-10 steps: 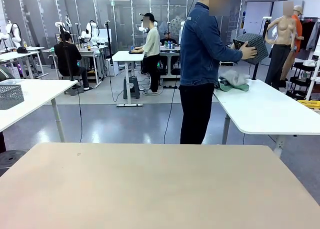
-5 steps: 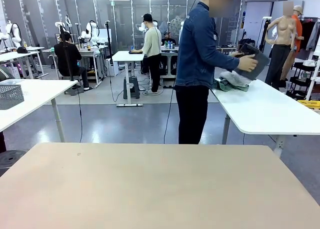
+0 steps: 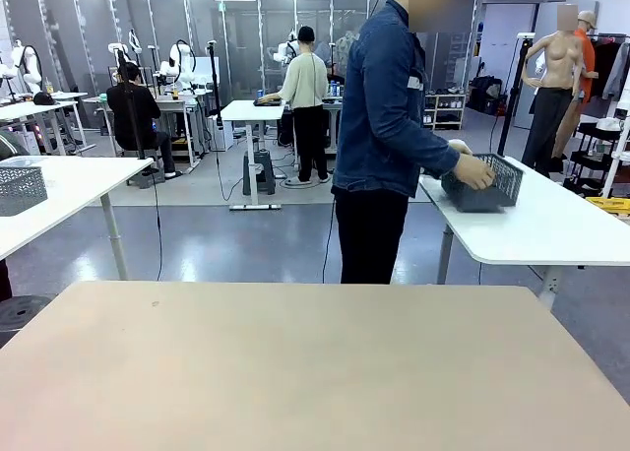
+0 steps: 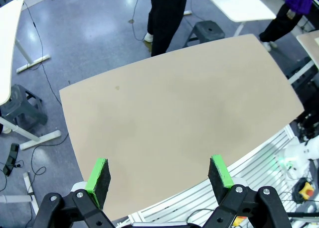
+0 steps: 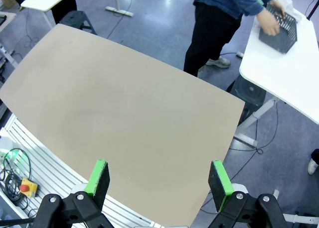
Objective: Fold the towels and place them in the basket.
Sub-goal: When a person lays out a Towel with hook on the table, fold it in half twice.
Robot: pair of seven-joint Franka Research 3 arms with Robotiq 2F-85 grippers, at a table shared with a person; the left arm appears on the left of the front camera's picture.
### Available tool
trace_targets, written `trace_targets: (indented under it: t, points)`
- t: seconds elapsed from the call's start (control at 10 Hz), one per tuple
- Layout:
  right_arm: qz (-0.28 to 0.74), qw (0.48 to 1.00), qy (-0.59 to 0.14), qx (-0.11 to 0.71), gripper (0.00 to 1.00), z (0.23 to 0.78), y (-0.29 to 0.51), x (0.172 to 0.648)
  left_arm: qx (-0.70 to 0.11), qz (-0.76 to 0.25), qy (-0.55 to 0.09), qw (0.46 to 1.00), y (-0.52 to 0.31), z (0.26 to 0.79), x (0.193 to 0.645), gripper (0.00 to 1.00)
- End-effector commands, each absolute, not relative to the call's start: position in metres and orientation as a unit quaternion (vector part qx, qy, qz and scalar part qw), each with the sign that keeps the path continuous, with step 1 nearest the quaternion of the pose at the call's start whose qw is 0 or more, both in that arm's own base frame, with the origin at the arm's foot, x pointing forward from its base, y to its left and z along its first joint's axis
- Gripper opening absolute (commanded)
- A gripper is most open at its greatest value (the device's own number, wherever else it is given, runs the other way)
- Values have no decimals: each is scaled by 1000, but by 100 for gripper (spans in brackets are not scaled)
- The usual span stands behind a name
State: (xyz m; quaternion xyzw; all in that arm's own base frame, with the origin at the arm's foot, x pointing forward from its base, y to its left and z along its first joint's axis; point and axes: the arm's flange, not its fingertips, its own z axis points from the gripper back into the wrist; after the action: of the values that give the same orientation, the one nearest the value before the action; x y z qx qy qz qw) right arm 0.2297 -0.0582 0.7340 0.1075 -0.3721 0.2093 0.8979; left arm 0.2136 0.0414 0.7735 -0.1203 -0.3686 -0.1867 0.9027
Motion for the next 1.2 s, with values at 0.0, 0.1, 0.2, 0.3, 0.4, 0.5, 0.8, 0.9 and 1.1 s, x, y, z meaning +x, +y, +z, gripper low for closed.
trace_targets:
  t: [0.0, 0.1, 0.2, 0.3, 0.4, 0.5, 0.8, 0.9, 1.1]
  points:
    - [210, 897, -372, 108, 100, 734, -58, 230, -123, -192, -370, 900, 40, 776, 213, 100]
    - [210, 897, -372, 108, 100, 734, -58, 230, -123, -192, -370, 900, 40, 776, 213, 100]
    - [210, 897, -372, 108, 100, 734, -58, 230, -123, -192, -370, 900, 40, 776, 213, 100]
    - [210, 897, -372, 108, 100, 734, -58, 230, -123, -192, -370, 900, 40, 776, 213, 100]
    - [210, 897, -372, 108, 100, 734, -58, 230, -123, -192, -370, 900, 40, 776, 213, 100]
    - [210, 897, -372, 108, 100, 734, -58, 230, -123, -192, -370, 900, 40, 776, 213, 100]
    - [210, 897, -372, 108, 100, 734, -58, 230, -123, -192, -370, 900, 40, 776, 213, 100]
    - [210, 897, -372, 108, 100, 734, -58, 230, -123, -192, -370, 900, 40, 776, 213, 100]
    - [210, 897, -372, 108, 100, 734, -58, 230, -123, -192, -370, 900, 40, 776, 213, 100]
